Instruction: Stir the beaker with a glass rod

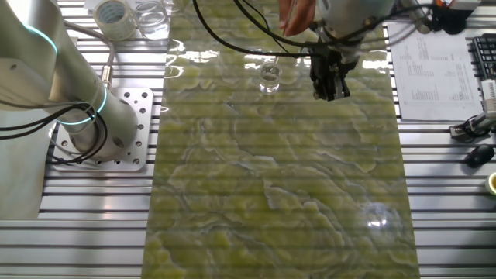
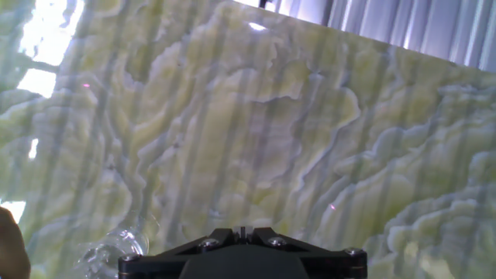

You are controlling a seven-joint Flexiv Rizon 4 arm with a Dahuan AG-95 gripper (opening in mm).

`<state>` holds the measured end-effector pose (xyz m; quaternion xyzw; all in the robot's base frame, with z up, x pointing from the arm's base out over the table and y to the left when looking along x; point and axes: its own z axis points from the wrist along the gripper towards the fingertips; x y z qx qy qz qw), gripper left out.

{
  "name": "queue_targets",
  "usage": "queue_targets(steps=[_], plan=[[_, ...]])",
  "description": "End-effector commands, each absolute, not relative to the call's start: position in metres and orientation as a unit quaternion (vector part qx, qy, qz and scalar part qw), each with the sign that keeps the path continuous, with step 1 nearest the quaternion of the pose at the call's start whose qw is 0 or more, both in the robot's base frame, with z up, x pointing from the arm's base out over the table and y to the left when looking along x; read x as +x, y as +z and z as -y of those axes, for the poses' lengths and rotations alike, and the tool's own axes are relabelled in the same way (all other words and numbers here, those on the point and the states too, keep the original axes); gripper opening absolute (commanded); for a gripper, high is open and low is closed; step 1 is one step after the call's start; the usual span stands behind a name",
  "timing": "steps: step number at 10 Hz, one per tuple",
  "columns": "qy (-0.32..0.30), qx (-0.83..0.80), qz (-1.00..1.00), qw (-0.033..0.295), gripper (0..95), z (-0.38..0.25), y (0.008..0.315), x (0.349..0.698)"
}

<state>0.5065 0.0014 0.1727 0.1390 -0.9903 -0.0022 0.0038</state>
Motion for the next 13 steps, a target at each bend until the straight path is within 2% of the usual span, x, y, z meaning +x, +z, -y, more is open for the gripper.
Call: queue_targets(steps=[1, 13], plan=[[-0.003, 0.153, 0.988, 0.005, 0.0, -0.003, 0.175, 0.506], [-0.003, 0.196, 0.981, 0.010, 0.0, -0.014, 0.201, 0.505]])
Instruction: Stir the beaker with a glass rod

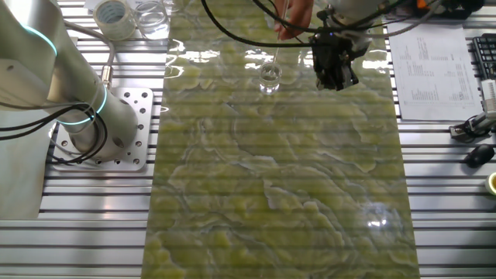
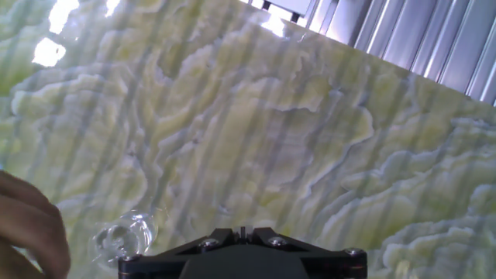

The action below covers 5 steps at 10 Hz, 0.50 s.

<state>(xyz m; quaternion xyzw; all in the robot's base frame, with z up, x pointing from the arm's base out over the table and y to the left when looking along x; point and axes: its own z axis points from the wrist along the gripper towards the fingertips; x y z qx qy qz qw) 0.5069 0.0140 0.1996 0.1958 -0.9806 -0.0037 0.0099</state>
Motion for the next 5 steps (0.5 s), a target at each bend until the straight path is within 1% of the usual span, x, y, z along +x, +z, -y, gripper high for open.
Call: queue_targets(steps=[1, 5], plan=[[-0.003, 0.194, 0.981, 0.011, 0.0, -0.017, 0.206, 0.502], [-0.007, 0.196, 0.980, 0.008, 0.0, -0.027, 0.227, 0.489]])
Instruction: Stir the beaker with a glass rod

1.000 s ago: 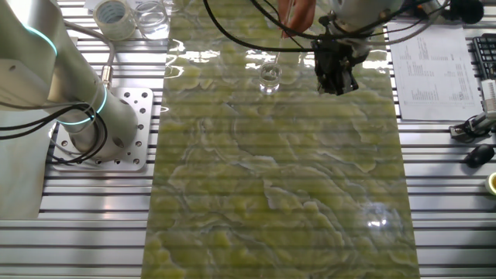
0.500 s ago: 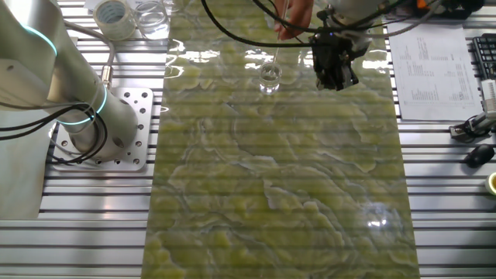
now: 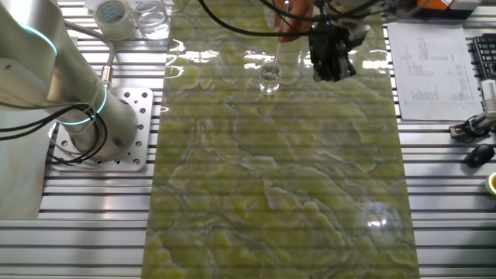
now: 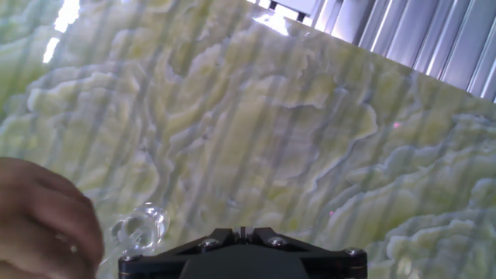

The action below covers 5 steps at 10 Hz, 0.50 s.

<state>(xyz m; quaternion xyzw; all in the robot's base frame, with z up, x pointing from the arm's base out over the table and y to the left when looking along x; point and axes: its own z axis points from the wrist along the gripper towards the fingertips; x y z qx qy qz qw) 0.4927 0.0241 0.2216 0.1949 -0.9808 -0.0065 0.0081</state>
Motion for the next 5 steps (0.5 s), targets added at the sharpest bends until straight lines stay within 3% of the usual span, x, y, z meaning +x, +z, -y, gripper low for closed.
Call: queue_targets(steps=[1, 5], plan=[[-0.007, 0.197, 0.980, 0.009, 0.0, -0.032, 0.234, 0.483], [-0.014, 0.219, 0.976, 0.005, 0.0, -0.039, 0.253, 0.467]])
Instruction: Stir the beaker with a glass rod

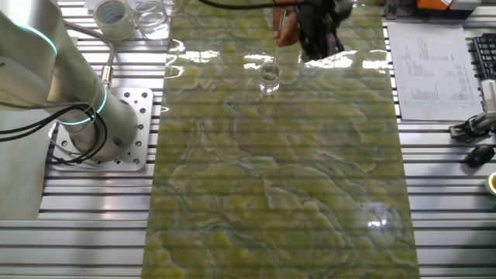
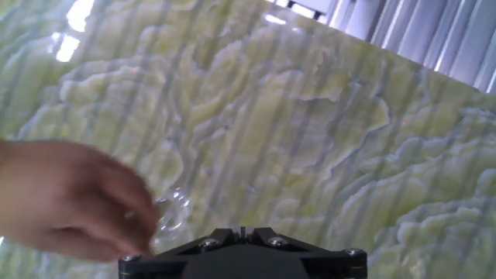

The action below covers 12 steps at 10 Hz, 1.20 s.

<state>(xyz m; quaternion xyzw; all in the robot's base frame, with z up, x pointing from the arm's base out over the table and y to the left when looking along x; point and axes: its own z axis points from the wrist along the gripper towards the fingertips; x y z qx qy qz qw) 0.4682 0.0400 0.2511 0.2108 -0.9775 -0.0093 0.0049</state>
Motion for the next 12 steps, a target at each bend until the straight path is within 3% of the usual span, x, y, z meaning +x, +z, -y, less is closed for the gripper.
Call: queue_targets(steps=[1, 12], plan=[[-0.015, 0.225, 0.974, 0.007, 0.0, -0.036, 0.258, 0.464], [-0.010, 0.279, 0.960, 0.003, 0.0, -0.028, 0.271, 0.456]])
